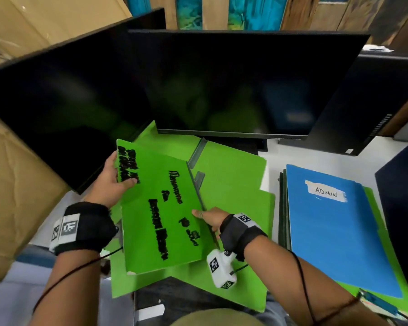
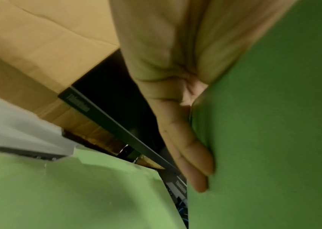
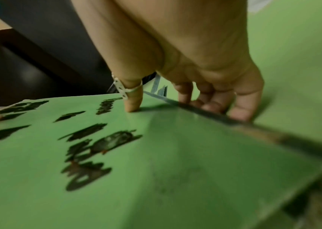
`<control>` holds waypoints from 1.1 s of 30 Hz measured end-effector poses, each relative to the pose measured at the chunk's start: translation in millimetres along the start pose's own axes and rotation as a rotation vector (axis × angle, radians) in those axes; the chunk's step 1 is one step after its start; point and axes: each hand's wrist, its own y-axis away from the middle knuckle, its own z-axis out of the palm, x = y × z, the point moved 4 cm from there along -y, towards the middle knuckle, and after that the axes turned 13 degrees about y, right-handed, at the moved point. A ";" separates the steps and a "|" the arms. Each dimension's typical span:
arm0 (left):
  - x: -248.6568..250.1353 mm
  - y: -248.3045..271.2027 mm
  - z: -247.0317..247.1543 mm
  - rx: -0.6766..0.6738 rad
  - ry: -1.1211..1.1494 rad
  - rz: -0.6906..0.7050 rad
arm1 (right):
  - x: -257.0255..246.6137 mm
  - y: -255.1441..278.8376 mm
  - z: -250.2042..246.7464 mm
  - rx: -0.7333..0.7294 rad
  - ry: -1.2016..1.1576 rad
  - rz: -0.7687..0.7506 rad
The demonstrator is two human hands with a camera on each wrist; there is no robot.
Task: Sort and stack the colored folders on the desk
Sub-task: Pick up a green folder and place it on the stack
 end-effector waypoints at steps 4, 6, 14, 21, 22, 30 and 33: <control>18.5 5.2 19.4 0.011 -0.210 0.085 | 8.1 -8.8 -12.7 0.126 -0.129 -0.012; 23.8 11.4 30.7 0.089 -0.367 0.137 | 10.4 -9.2 -27.2 0.249 -0.183 -0.018; 27.8 10.2 85.2 -0.021 -0.707 0.143 | -6.1 51.8 -116.7 0.665 0.056 -0.182; 118.3 23.7 139.4 0.022 -0.890 0.683 | -27.7 107.3 -175.4 0.831 0.367 -0.379; 133.4 27.9 144.9 0.025 -0.920 0.768 | -30.6 113.8 -181.3 0.825 0.366 -0.438; 190.4 41.3 186.8 -0.117 -0.975 1.017 | -15.8 148.0 -220.9 0.888 0.476 -0.599; 192.7 43.1 197.3 0.007 -0.881 1.105 | 9.3 156.5 -233.9 1.243 0.484 -0.432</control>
